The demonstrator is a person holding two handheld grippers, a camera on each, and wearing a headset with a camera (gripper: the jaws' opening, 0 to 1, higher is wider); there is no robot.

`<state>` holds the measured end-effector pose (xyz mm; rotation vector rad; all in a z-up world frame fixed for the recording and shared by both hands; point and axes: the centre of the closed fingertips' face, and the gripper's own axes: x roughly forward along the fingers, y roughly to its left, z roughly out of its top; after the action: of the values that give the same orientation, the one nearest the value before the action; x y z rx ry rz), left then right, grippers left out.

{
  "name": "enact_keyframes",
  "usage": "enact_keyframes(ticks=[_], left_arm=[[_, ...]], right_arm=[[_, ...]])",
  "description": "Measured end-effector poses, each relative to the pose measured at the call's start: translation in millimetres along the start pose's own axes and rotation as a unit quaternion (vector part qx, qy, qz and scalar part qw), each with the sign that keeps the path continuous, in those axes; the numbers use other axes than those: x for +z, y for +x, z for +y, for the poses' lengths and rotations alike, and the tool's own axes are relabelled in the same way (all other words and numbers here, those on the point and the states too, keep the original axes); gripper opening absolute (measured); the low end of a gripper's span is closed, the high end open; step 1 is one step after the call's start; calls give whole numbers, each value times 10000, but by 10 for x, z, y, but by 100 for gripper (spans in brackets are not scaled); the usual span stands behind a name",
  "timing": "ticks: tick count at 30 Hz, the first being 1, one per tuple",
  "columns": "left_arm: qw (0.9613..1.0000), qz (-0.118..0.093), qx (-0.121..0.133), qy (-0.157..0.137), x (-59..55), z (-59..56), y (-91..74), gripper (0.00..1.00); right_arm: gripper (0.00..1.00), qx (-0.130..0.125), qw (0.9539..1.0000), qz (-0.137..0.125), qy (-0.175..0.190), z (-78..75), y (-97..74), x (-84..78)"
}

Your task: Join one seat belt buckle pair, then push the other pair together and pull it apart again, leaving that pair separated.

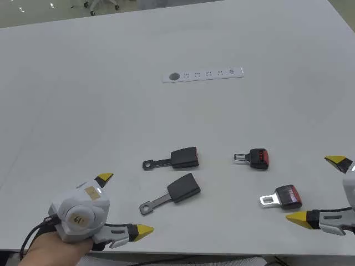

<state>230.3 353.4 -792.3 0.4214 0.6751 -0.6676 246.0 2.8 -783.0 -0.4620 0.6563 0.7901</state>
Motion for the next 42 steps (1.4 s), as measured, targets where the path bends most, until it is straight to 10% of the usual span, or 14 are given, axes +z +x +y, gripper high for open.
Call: enact_keyframes(ticks=[42], left_arm=[[9999,-102,79,26,139,19,14,100]], right_arm=[[100,31,9999,78,71,-40,43,-54]])
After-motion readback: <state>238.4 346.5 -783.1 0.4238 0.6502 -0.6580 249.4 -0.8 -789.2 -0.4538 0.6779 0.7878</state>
